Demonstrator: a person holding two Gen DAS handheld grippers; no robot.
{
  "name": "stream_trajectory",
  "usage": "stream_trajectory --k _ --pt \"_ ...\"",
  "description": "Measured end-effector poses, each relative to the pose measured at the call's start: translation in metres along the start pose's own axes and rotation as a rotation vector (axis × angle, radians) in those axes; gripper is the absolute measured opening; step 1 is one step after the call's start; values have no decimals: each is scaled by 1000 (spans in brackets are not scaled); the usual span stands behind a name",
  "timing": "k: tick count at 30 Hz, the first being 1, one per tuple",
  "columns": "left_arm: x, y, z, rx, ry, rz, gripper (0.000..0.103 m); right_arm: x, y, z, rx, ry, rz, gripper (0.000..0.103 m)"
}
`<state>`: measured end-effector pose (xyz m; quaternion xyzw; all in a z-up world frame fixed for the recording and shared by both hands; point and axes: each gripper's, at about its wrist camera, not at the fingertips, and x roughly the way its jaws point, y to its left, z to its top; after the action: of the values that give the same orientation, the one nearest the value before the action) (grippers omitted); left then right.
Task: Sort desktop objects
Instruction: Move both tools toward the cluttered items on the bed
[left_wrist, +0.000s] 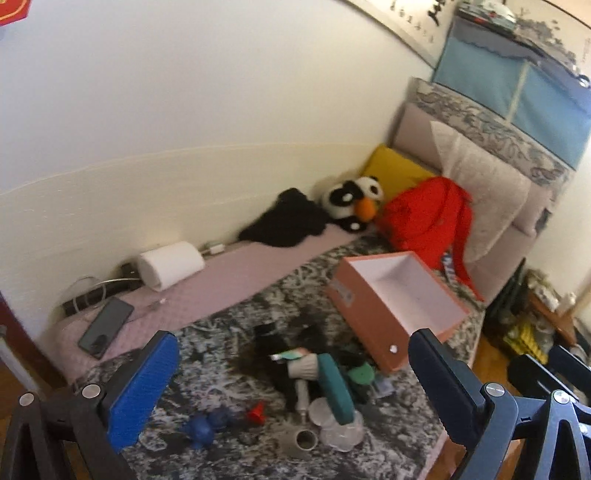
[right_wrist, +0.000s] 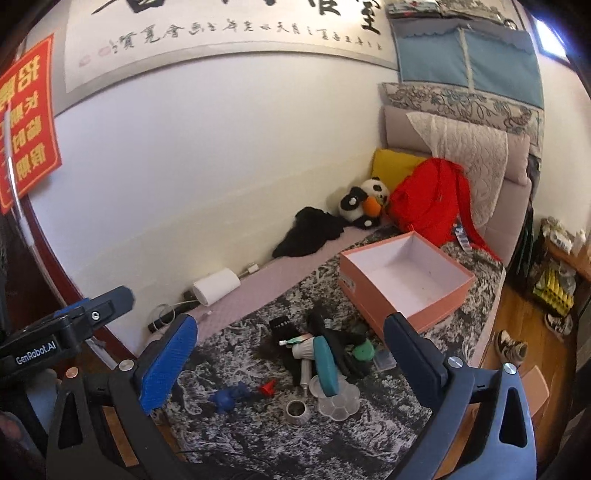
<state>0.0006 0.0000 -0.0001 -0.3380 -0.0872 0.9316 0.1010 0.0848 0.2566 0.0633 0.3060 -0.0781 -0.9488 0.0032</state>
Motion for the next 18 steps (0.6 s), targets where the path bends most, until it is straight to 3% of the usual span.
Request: stream_trajectory --k 4,6,7,8,9,14,16,18 --pt "9 3 -8 -2 10 28 102 4 -3 6 25 20 -18 102" --pt "26 11 -18 -9 13 16 102 7 -6 6 37 34 -28 86" --pt "21 10 -12 -13 20 19 102 9 -8 6 42 41 -34 57" --pt "19 13 -8 -17 21 16 102 13 -11 5 53 64 -43 16" --pt "14 11 -4 -17 24 17 102 18 -14 4 68 90 -40 0" --pt "14 -1 -3 -20 52 34 102 23 -25 0 129 118 -20 1" --pt "17 2 -4 -26 66 35 102 24 -26 0 135 131 -22 7" --pt "15 0 -6 -30 77 42 102 27 -25 -2 144 145 -18 48"
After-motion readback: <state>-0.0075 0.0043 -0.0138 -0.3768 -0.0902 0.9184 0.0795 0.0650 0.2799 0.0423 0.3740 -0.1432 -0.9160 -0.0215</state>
